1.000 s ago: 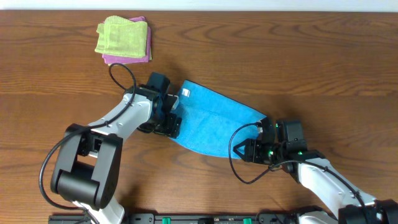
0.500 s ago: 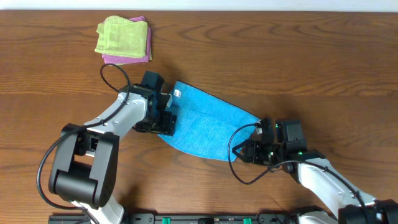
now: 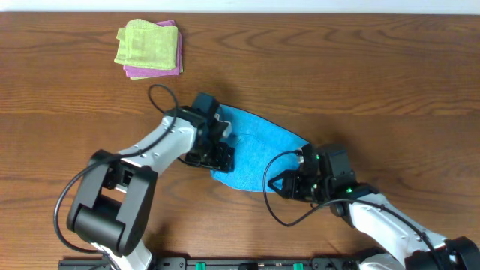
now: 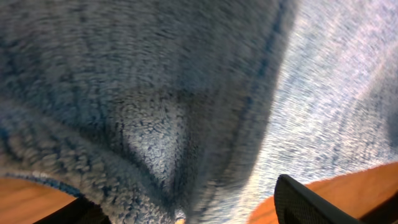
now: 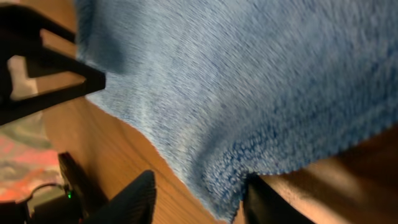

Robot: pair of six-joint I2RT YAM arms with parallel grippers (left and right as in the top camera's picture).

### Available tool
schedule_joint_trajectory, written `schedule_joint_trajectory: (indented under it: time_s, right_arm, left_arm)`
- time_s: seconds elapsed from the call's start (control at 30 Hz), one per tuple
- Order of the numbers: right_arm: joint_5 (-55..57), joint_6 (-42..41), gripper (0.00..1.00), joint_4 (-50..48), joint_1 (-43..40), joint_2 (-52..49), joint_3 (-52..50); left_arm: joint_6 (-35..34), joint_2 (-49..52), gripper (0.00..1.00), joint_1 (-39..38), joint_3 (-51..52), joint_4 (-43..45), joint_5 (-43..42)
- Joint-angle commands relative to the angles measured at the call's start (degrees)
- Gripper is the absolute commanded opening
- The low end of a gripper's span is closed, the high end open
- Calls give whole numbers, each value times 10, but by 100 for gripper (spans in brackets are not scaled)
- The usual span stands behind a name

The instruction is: Fold the cloth

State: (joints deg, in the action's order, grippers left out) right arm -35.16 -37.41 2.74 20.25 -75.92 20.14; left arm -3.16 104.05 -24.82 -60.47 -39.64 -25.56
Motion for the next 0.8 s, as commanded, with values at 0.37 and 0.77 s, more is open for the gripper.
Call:
schedule_joint_trajectory:
  time_s: [0.37, 0.77]
  right_arm:
    - [-17, -82, 1, -38, 10, 17, 4]
    - [58, -6, 2, 173, 8, 116, 127]
  left_arm:
    - [-22, 7, 69, -14, 2, -4, 65]
    - [-93, 7, 6, -14, 2, -1, 203]
